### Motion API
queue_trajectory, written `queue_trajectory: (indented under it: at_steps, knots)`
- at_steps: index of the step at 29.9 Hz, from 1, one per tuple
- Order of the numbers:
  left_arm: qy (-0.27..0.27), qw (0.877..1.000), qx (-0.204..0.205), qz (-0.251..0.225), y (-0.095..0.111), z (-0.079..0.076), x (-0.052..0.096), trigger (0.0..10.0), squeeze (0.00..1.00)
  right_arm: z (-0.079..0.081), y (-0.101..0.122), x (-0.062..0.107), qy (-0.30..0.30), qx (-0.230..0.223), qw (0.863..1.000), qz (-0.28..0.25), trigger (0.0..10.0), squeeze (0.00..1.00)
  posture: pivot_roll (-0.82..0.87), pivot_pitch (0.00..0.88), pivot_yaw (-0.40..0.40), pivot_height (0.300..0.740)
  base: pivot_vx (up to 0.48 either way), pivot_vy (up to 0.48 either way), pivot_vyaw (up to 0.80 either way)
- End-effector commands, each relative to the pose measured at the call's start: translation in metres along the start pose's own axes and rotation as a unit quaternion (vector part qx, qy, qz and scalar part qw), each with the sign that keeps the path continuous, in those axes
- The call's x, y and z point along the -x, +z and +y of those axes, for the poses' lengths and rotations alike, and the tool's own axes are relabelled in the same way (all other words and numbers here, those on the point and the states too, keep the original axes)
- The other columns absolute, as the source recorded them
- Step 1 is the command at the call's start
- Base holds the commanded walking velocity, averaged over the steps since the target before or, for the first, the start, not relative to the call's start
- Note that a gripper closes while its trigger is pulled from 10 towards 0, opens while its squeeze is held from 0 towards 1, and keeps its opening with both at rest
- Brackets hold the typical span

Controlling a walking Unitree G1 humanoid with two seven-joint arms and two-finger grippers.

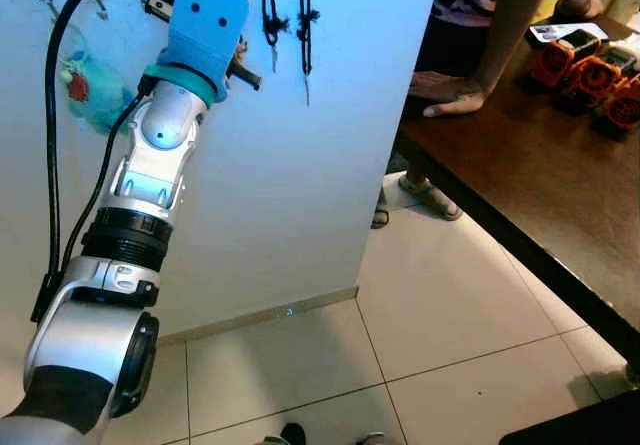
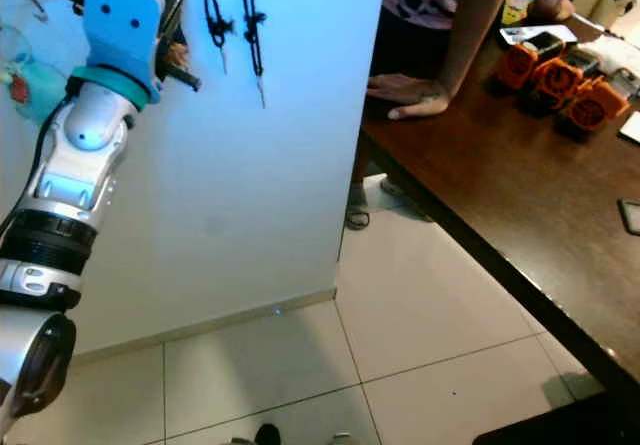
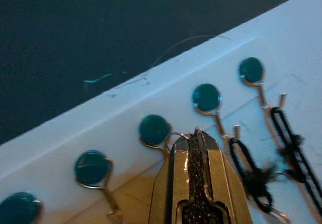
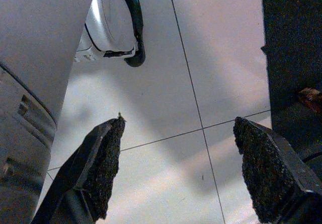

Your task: Hang keys on a hook

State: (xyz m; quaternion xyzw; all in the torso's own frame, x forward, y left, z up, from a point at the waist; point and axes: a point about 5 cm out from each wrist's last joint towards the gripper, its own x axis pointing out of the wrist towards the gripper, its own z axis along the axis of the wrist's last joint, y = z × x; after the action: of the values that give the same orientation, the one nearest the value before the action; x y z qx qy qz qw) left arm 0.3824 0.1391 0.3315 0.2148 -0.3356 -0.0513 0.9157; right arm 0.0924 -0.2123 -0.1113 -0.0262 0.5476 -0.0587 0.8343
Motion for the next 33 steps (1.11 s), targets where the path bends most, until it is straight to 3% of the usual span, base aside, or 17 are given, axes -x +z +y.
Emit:
queue_trajectory:
  at_steps: [1, 11, 12, 13, 16, 18, 27, 29, 31, 32, 33]
  knots:
    - [0.024, 1.0, -0.013, 0.005, -0.001, 0.012, 0.0, 10.0, 0.0, 0.008, -0.009, 0.001, 0.011, 0.0, 1.0, 0.014, 10.0, 0.0, -0.12, 0.137, 0.121, 0.74, 0.0, 0.0, 0.0]
    - [0.022, 1.0, -0.008, 0.004, -0.003, 0.007, 0.004, 10.0, 0.0, 0.009, -0.012, 0.002, 0.011, 0.003, 1.0, 0.018, 10.0, 0.0, -0.12, 0.127, 0.121, 0.74, 0.0, 0.0, 0.0]
    - [0.022, 1.0, 0.002, 0.007, -0.005, 0.007, 0.006, 10.0, 0.0, 0.008, -0.013, 0.002, 0.01, 0.003, 1.0, 0.019, 10.0, 0.0, -0.12, 0.125, 0.121, 0.74, 0.0, 0.0, 0.0]
    - [0.023, 0.998, 0.061, 0.009, -0.01, 0.008, 0.011, 10.0, 0.0, 0.004, -0.016, 0.003, 0.008, 0.004, 1.0, 0.023, 10.0, 0.0, -0.12, 0.124, 0.121, 0.74, 0.0, 0.0, 0.0]
    - [0.023, 0.996, 0.09, 0.008, -0.011, 0.009, 0.013, 10.0, 0.0, 0.003, -0.017, 0.003, 0.008, 0.004, 1.0, 0.023, 10.0, 0.0, -0.12, 0.121, 0.12, 0.74, 0.0, 0.0, 0.0]
    - [0.018, 0.988, 0.151, -0.006, -0.01, 0.009, 0.016, 10.0, 0.0, 0.002, -0.019, 0.004, 0.007, 0.005, 1.0, 0.025, 10.0, 0.0, -0.12, 0.121, 0.118, 0.74, 0.0, 0.0, 0.0]
    - [0.008, 0.979, 0.202, -0.032, -0.009, 0.02, 0.026, 10.0, 0.0, 0.003, -0.011, 0.002, 0.008, 0.011, 1.0, 0.019, 10.0, 0.0, -0.11, 0.128, 0.103, 0.74, 0.0, 0.0, 0.0]
    - [0.001, 0.973, 0.227, -0.041, -0.008, 0.021, 0.027, 10.0, 0.0, 0.005, -0.005, 0.0, 0.01, 0.013, 1.0, 0.014, 10.0, 0.0, -0.11, 0.13, 0.101, 0.74, 0.0, 0.0, 0.0]
    - [-0.022, 0.953, 0.295, -0.061, -0.004, 0.017, 0.027, 10.0, 0.0, 0.0, 0.003, -0.001, 0.008, 0.014, 1.0, 0.007, 10.0, 0.0, -0.11, 0.136, 0.097, 0.74, 0.0, 0.0, 0.0]
    - [-0.022, 0.953, 0.295, -0.061, -0.004, 0.017, 0.027, 10.0, 0.0, 0.0, 0.003, -0.001, 0.008, 0.014, 1.0, 0.007, 10.0, 0.0, -0.11, 0.136, 0.097, 0.74, 0.0, 0.0, 0.0]
    - [-0.068, 0.918, 0.382, -0.083, 0.002, 0.008, 0.027, 10.0, 0.0, -0.008, 0.004, -0.001, 0.005, 0.015, 1.0, 0.006, 10.0, 0.0, -0.12, 0.141, 0.097, 0.74, 0.0, 0.0, 0.0]
